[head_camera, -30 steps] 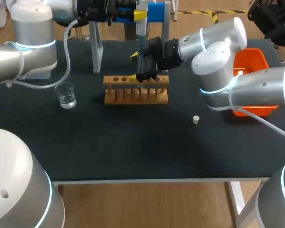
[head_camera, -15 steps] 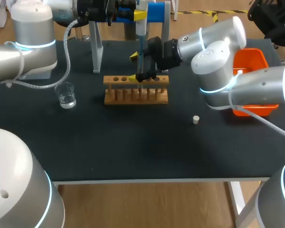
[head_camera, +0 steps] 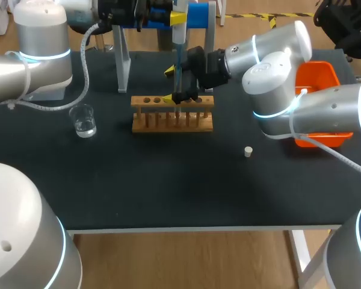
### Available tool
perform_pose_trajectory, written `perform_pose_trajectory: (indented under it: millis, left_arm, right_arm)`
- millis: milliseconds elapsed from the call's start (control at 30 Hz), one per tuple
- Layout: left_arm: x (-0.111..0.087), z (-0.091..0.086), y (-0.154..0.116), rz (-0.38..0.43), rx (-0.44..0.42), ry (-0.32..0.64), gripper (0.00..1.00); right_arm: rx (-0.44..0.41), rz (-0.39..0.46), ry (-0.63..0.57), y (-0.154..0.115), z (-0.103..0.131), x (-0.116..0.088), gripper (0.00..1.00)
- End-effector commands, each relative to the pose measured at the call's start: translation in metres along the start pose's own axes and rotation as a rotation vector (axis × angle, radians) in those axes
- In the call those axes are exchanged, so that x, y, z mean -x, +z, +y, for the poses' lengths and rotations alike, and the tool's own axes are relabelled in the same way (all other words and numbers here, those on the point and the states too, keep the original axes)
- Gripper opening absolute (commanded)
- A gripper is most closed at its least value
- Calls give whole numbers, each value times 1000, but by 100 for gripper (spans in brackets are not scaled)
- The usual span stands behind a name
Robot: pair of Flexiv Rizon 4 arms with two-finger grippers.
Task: Invert the test tube, pick up the pipette, mount the tip to pipette, aspirate from beaker and dispense into the tube, eject the tip, return the pipette, and cap with the stopper.
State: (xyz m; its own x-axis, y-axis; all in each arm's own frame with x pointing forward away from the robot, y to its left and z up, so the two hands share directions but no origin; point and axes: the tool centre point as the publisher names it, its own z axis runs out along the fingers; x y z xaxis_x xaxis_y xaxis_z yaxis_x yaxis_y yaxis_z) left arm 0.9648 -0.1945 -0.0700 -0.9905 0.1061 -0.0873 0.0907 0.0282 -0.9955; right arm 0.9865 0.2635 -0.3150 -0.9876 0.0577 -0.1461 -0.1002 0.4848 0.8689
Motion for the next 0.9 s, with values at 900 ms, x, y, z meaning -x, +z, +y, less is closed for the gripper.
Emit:
perform_pose_trajectory:
  millis: [900]
  left_arm:
    - [-8, -26, 4, -20, 41, 41, 0]
  right_arm:
    - [-2, 3, 0, -1, 0, 1, 100]
